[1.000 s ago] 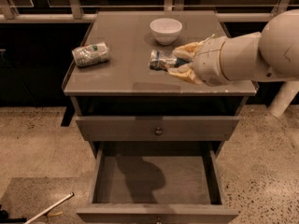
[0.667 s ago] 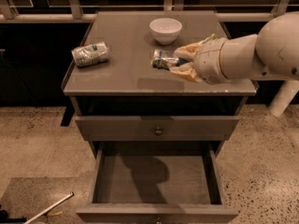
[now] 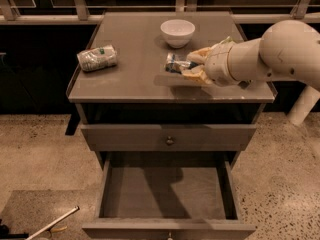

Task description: Pick redbull can from middle drawer and place on counter

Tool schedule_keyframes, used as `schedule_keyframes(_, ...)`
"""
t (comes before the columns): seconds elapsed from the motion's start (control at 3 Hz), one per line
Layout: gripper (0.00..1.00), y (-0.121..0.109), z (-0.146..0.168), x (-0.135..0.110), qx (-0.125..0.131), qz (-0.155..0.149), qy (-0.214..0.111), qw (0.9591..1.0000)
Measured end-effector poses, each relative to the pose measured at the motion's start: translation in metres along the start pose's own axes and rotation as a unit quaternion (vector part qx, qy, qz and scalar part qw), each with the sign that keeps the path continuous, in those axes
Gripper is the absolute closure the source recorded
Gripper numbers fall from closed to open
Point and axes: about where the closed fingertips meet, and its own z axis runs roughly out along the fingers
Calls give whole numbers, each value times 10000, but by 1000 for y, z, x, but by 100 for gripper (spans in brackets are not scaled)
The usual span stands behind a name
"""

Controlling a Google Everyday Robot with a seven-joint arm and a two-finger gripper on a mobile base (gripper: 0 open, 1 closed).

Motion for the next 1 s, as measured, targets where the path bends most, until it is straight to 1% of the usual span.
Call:
schedule_keyframes(0.33, 81, 0, 2, 0, -9, 2, 3, 10000)
schedule_keyframes(1.0, 35, 0, 2, 0, -9, 1, 3, 10000)
